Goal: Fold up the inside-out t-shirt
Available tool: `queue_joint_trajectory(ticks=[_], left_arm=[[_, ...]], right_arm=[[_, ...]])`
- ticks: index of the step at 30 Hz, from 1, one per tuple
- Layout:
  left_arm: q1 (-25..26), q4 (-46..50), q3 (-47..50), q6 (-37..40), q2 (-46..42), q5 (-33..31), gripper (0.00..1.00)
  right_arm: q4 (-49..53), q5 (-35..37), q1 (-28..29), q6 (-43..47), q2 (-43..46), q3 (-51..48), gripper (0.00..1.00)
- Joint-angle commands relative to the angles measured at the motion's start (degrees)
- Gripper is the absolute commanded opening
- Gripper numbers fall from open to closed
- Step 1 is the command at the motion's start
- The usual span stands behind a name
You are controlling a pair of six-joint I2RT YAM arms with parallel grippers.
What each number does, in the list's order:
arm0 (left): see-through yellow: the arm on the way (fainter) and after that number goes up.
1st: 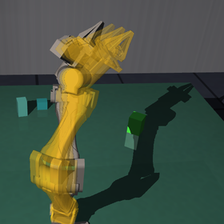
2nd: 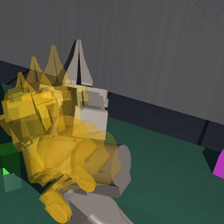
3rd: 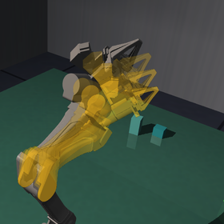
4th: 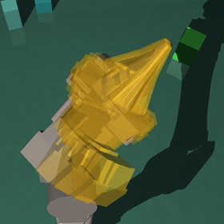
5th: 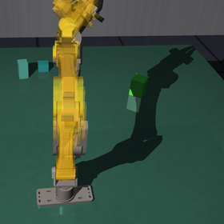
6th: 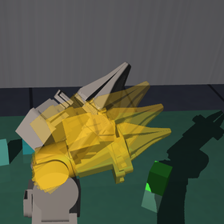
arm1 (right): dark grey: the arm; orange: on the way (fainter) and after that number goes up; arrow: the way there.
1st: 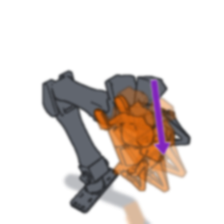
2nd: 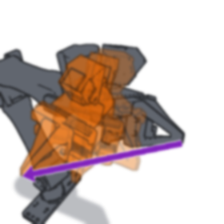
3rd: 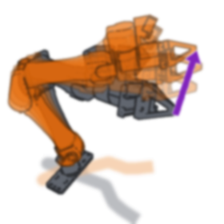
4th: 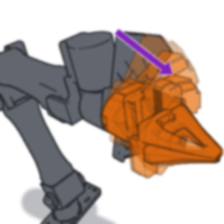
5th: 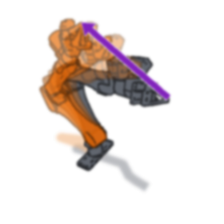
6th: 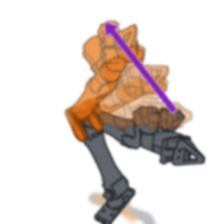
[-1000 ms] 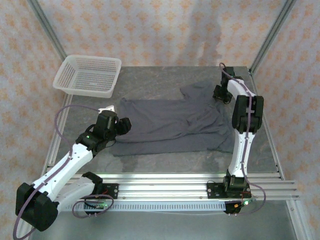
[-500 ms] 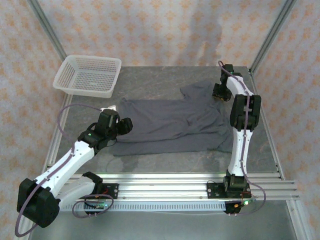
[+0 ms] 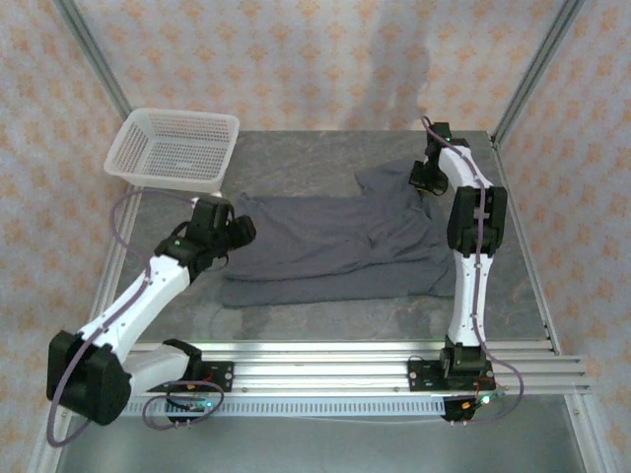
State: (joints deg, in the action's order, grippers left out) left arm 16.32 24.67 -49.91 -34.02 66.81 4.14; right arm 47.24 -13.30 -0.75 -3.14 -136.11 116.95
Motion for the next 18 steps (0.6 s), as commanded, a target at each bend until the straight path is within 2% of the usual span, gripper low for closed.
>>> queue_joint_trajectory(ticks=[1, 9, 14, 18], left_arm=[[-1.36, 3.91, -6.59, 0.08, 5.67, -5.56, 0.56], [-2.02, 6.84, -22.28, -1.1, 26.15, -19.88, 0.44], [-2.0, 6.28, -32.4, 1.31, 39.05, -24.22, 0.43], [-2.09, 7.29, -41.2, 3.08, 49.34, -24.71, 0.43]], right_arm=[[-3.32, 2.35, -0.21, -0.89, 9.66, -4.67, 0.0], [-5.7, 11.19, -0.43, -2.38, 14.07, -12.91, 0.0], [-5.86, 11.15, -0.83, -2.67, 14.26, -14.44, 0.0], [-5.7, 10.4, -0.83, -2.62, 13.96, -14.31, 0.0]])
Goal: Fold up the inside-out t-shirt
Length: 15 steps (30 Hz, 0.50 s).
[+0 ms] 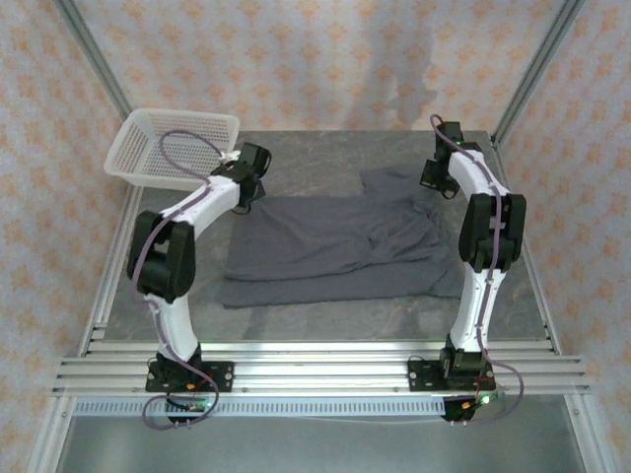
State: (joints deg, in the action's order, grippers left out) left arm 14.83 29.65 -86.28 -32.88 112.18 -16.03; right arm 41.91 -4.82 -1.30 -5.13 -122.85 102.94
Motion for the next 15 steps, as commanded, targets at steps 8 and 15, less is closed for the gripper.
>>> queue_joint_trajectory(ticks=[8, 15], left_arm=[[-2.34, 2.48, -12.16, 6.26, 13.66, -2.31, 0.46], [-4.28, 0.21, -9.89, 8.48, 14.52, 0.85, 0.44]], right_arm=[[0.22, 1.49, -0.28, 0.09, 0.52, 0.0, 0.0], [0.5, 0.81, -0.28, -0.52, 0.24, 0.68, 0.0]])
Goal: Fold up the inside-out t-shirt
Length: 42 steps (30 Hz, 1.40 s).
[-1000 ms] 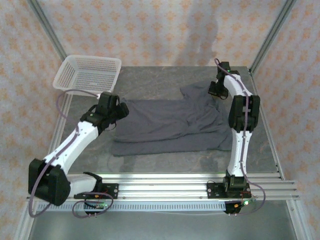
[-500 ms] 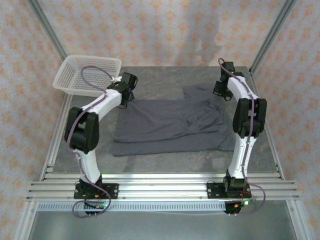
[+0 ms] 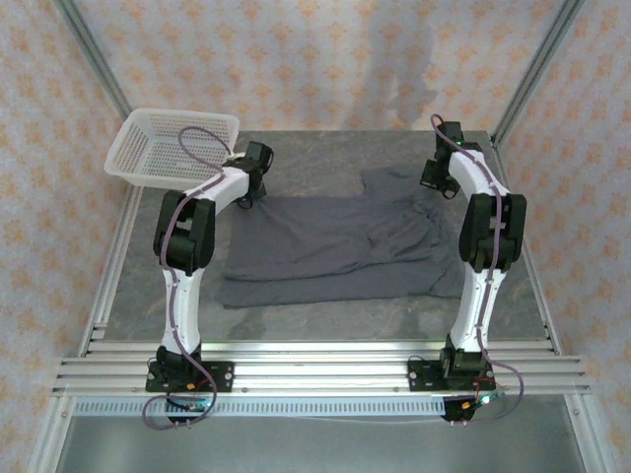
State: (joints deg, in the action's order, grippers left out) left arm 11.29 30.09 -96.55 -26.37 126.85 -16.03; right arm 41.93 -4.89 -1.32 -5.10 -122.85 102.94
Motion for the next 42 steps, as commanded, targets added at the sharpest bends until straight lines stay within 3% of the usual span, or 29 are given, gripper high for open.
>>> queue_joint_trajectory(ticks=[1, 7, 15, 21, 25, 32, 42], left_arm=[[-1.0, -0.38, 0.49, 2.15, 0.04, 1.51, 0.42], [-1.44, -0.45, -0.21, 2.66, 1.45, 4.17, 0.32], [-2.48, -2.05, 1.58, 1.54, -0.89, 6.78, 0.0], [-3.97, -5.55, 7.15, -1.31, -7.93, 7.89, 0.0], [-4.47, -10.31, 12.48, -2.79, -11.62, 7.54, 0.0], [-4.37, -11.23, 13.06, -3.77, -11.04, 10.13, 0.0], [-4.44, -9.65, 13.63, -3.42, -17.01, 9.47, 0.0]], right_arm=[[0.55, 0.8, -0.26, -0.69, 0.07, 0.84, 0.0], [1.17, 0.92, -0.26, -0.79, 0.24, 1.21, 0.0], [1.54, 2.22, -0.26, -1.34, 0.63, 1.48, 0.0], [0.99, 5.04, -1.19, -2.49, 1.55, 0.67, 0.0], [-0.9, 3.14, -4.29, -4.15, 2.06, -1.84, 0.0], [-0.81, -2.23, -5.18, -4.56, 0.29, -1.07, 0.0], [-1.32, -2.32, -5.27, -5.83, 5.01, -3.42, 0.0]])
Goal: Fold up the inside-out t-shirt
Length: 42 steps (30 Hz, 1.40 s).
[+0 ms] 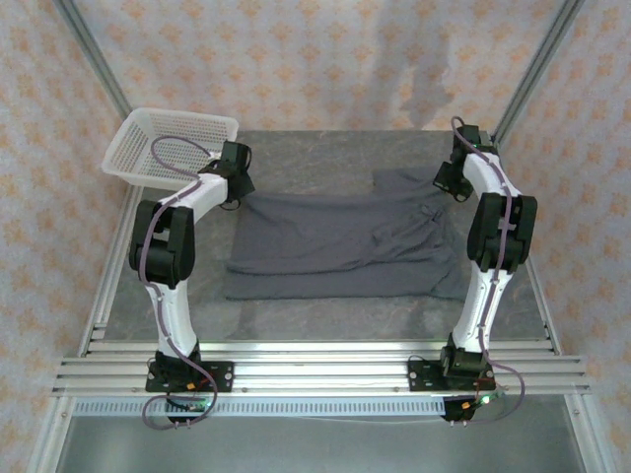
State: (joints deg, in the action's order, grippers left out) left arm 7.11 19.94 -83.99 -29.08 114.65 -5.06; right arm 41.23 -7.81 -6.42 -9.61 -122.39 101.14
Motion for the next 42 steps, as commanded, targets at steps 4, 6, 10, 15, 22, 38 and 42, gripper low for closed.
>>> queue_joint_trajectory(ticks=[4, 6, 10, 15, 22, 38, 42], left_arm=[[-0.26, -1.24, 8.94, -4.44, -10.69, -2.05, 0.0], [-0.18, -3.2, 14.18, -5.68, -13.12, -2.05, 0.0], [-0.18, -3.4, 16.76, -5.04, -13.44, -1.49, 0.0], [-0.22, -3.91, 17.09, -5.03, -14.44, 1.17, 0.0], [-0.03, -4.91, 24.02, -4.91, -21.11, 4.17, 0.0], [5.26, -11.42, 42.64, -9.58, -24.7, 1.72, 0.0], [5.21, -10.74, 42.94, -10.07, -26.33, -1.17, 0.07]], right_arm=[[-5.38, 1.83, -0.94, -2.2, 9.49, -12.18, 0.0], [-6.9, 1.54, -1.99, -2.71, 11.52, -16.82, 0.0], [-7.08, 0.8, -2.92, -2.91, 13.63, -20.21, 0.0], [-4.78, -0.81, -2.97, -4.1, 17.48, -18.71, 0.0], [-7.27, 1.22, -2.99, -7.02, 27.8, -28.62, 0.0], [-15.12, 5.55, -2.98, -14.35, 30.93, -50.78, 0.0], [-15.32, 5.49, -2.98, -15.13, 31.3, -50.77, 0.03]])
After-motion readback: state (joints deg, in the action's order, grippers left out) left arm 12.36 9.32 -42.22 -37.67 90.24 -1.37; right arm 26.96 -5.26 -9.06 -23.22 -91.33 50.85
